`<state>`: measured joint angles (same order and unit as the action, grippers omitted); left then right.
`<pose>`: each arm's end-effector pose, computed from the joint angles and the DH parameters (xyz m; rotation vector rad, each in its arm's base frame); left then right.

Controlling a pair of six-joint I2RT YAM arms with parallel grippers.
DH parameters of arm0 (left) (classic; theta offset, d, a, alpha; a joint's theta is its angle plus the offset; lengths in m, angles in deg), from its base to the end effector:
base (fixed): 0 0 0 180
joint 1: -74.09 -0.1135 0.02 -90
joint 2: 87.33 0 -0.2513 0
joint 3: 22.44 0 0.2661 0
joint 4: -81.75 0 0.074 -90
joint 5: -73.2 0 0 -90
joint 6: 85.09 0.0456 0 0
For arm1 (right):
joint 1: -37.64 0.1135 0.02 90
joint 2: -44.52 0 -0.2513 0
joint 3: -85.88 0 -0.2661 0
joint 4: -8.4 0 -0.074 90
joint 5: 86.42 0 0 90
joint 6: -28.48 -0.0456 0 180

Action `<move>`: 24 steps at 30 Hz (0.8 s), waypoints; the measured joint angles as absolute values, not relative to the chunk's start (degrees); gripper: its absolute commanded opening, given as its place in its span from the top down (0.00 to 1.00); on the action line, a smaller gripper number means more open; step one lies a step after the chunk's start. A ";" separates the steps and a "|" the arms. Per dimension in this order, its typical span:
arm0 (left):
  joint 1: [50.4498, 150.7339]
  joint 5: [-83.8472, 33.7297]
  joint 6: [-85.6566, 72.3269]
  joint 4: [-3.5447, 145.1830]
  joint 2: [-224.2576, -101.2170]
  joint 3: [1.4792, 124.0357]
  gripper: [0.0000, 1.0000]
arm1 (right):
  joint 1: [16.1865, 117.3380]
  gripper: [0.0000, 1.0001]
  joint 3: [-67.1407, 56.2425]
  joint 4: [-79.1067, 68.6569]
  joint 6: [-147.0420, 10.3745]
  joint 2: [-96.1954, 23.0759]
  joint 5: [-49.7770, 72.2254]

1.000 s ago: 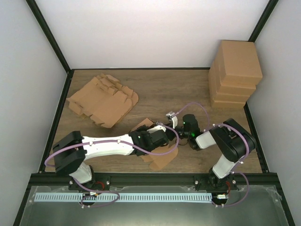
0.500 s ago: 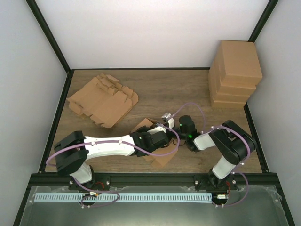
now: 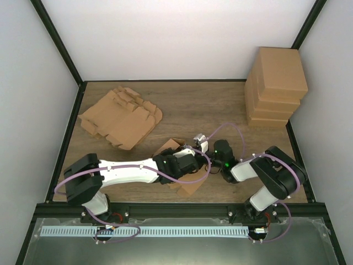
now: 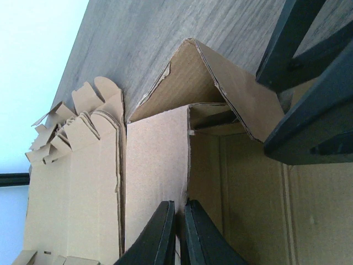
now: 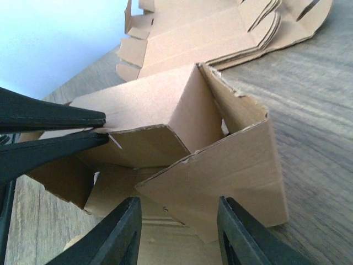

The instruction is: Fold the paper box

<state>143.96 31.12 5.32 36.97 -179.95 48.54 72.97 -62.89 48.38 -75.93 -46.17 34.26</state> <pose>0.1421 -0.2894 0.1706 1.1415 1.9900 0.5627 0.2027 0.1722 0.0978 -0.7367 1.8764 1.0809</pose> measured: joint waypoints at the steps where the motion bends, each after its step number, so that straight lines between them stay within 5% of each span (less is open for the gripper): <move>1: 143.96 31.12 5.32 36.97 -179.95 48.54 0.93 | 72.95 0.58 -63.52 48.89 -76.13 -45.37 33.65; 9: 143.96 31.12 5.32 36.99 -179.95 48.54 0.93 | 65.38 0.51 -67.52 54.94 -79.98 -43.22 36.18; 13: 143.96 31.12 5.34 37.01 -179.95 48.54 0.93 | 61.86 0.34 -66.28 56.27 -81.38 -46.37 40.23; 24: 144.00 31.08 5.34 37.03 -179.95 48.54 0.93 | 61.82 0.30 -53.31 59.14 -80.68 -59.35 56.75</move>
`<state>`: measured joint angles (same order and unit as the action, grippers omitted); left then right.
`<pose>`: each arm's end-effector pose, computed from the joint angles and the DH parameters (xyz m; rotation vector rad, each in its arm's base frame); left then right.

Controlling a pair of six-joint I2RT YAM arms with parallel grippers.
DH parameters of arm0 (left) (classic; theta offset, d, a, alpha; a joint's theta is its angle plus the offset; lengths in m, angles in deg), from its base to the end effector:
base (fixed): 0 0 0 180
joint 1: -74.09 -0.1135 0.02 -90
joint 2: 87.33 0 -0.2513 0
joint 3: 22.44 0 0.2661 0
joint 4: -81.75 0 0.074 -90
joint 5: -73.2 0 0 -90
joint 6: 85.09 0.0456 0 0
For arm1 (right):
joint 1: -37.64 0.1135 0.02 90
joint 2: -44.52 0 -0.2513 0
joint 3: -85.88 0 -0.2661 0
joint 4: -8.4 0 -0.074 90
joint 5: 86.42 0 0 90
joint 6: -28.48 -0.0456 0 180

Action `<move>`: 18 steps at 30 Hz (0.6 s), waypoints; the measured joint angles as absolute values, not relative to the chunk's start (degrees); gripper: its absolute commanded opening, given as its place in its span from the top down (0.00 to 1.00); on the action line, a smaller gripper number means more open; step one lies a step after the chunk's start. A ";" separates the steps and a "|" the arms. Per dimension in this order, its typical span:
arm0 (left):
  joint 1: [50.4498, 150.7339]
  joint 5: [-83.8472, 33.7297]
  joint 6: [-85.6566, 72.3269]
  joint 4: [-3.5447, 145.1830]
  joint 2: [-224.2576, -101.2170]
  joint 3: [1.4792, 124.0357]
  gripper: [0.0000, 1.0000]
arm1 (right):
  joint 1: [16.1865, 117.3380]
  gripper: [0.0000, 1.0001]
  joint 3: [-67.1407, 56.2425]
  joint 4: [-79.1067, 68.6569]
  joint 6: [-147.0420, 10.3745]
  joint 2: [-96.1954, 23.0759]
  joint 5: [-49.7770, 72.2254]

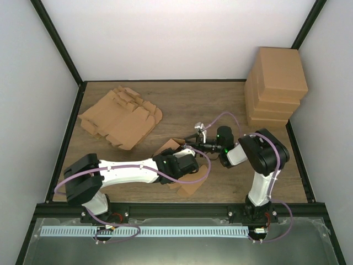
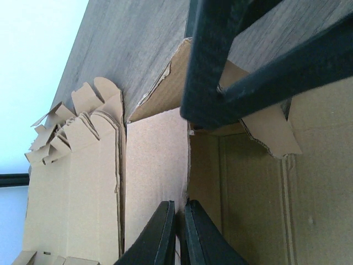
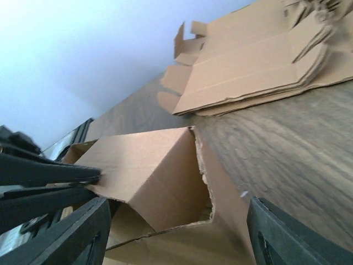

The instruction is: Fold the paper box

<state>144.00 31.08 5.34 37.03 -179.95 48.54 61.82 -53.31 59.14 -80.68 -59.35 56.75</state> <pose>0.1419 -0.2896 0.1706 1.1422 1.9895 0.5609 0.2585 0.1561 0.0986 -0.7893 1.7354 1.3481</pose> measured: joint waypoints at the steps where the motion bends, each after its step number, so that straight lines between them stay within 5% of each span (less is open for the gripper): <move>1: 144.00 31.06 5.34 37.03 -179.95 48.54 0.93 | 61.82 0.32 -52.40 59.62 -80.70 -60.71 58.46; 18: 144.13 30.95 5.38 36.66 -180.12 48.54 0.93 | 65.71 0.40 -54.76 61.45 -78.60 -62.26 62.70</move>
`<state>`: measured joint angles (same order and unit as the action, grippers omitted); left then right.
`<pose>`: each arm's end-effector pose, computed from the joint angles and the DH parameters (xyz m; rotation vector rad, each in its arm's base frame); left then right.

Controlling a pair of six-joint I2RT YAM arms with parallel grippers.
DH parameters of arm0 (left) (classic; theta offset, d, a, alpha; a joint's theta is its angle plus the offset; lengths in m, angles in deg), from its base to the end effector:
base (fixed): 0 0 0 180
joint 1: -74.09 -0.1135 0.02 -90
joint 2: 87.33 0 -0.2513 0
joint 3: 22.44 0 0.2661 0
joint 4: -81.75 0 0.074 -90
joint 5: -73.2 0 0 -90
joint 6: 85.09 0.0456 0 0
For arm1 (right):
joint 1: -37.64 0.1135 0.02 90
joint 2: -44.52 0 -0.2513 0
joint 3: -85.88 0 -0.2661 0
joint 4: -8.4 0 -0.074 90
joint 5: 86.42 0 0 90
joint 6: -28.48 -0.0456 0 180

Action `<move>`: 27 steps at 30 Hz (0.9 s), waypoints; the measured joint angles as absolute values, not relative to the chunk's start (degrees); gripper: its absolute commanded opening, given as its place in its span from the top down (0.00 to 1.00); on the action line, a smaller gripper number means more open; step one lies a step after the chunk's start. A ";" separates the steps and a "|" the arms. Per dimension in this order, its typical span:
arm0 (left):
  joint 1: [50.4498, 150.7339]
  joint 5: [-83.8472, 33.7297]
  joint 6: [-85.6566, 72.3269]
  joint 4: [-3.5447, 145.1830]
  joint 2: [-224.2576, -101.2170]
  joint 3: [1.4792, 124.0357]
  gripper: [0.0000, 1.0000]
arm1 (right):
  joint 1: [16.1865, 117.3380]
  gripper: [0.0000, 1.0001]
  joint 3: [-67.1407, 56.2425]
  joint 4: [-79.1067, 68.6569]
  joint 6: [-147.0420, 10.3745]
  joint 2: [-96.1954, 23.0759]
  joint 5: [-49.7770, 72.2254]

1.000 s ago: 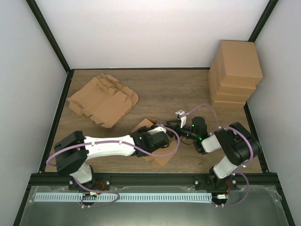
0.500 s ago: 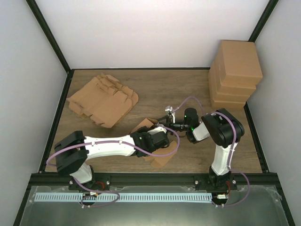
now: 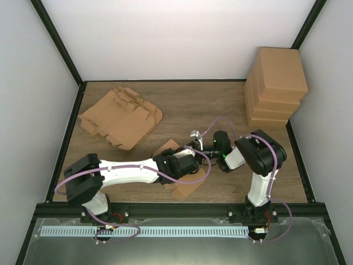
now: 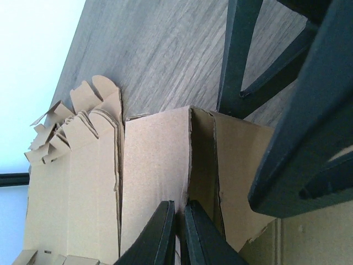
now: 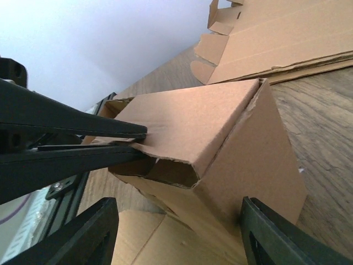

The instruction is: Fold the paper box

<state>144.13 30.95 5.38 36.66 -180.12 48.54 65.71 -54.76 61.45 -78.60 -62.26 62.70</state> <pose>0.1411 -0.2896 0.1694 1.1534 1.9908 0.5658 0.2367 0.1706 0.0842 -0.9536 1.7026 1.4675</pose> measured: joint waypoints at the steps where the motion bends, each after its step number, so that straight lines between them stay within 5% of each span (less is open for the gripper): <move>1: 144.13 30.95 5.36 36.66 -180.12 48.54 0.93 | 65.84 0.42 -54.76 60.97 -78.12 -62.09 62.08; 16: 144.11 30.91 5.32 36.73 -180.12 48.54 0.93 | 71.83 0.60 -54.47 53.15 -71.34 -58.92 41.65; 24: 144.15 30.75 5.10 36.86 -180.12 48.54 0.92 | 74.72 0.83 -51.85 53.32 -70.95 -60.51 33.95; 27: 144.15 30.66 4.97 37.21 -180.23 48.54 0.84 | 75.85 0.94 -51.83 54.02 -70.60 -60.62 30.83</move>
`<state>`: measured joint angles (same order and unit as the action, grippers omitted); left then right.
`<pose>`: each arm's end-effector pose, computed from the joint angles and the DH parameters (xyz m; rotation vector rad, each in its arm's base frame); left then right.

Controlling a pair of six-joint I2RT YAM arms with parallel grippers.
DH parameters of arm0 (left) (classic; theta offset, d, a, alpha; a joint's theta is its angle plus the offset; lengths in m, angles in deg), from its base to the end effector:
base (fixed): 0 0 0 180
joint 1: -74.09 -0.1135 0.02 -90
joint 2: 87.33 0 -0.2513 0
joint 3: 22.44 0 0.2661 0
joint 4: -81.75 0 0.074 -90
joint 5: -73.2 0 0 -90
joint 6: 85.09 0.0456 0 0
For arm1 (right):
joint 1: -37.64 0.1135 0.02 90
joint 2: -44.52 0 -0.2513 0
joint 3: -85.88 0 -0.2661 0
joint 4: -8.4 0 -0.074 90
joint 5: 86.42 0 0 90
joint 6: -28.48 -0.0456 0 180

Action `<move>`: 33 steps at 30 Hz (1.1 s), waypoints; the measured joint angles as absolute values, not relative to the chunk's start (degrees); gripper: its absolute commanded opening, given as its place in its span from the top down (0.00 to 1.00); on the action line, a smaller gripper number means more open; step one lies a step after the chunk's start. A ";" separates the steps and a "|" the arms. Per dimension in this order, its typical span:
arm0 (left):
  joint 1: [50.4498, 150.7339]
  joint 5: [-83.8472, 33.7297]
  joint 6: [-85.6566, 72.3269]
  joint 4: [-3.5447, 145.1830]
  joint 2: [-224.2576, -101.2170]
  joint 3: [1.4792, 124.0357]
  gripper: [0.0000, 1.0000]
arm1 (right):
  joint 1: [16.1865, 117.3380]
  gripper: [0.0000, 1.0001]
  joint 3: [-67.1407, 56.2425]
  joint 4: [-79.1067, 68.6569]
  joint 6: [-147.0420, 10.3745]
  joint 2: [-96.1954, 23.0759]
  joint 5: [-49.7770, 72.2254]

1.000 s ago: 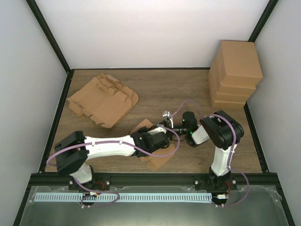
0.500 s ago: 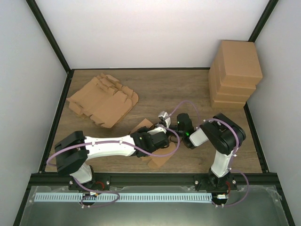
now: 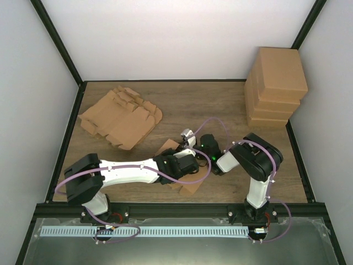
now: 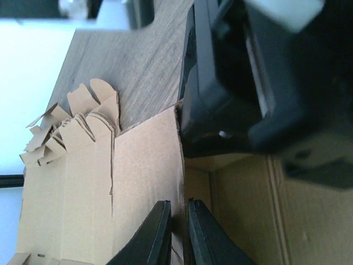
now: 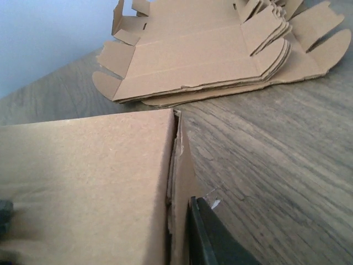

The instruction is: Fold the paper box

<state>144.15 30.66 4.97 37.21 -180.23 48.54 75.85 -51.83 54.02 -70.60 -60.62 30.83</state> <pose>0.1412 -0.2907 0.1690 1.1436 1.9947 0.5508 0.2357 0.2122 0.0854 -0.8201 1.7838 1.0003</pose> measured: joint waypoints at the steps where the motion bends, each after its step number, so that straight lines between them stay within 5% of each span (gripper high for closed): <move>1: 144.15 30.53 4.84 37.38 -180.28 48.56 0.76 | 76.46 0.98 -51.83 54.13 -70.27 -60.62 29.65; 5: 144.26 28.63 4.69 36.77 -180.47 49.02 0.31 | 79.85 0.99 -51.85 54.33 -69.64 -60.62 22.94; 9: 144.24 23.87 3.16 35.81 -177.70 49.11 0.13 | 80.86 0.99 -51.85 54.53 -69.81 -60.62 19.62; 13: 141.64 18.18 0.45 34.72 -168.76 51.41 0.12 | 80.90 0.99 -51.96 54.22 -69.94 -60.34 18.30; 19: 123.17 3.69 -5.48 35.44 -158.20 57.61 0.09 | 80.92 0.97 -54.04 51.03 -69.86 -56.45 17.17; 26: 108.40 -17.18 -9.59 36.40 -162.38 54.31 0.09 | 83.59 0.89 -54.49 47.84 -69.25 -54.20 13.74; 33: 107.06 -30.08 -9.65 37.78 -167.58 48.94 0.13 | 88.38 0.88 -55.06 47.49 -69.09 -54.15 9.06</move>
<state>107.06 -30.08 -9.65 37.78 -167.58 48.94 88.38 -55.06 47.49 -69.09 -54.15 9.06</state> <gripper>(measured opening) 0.879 0.122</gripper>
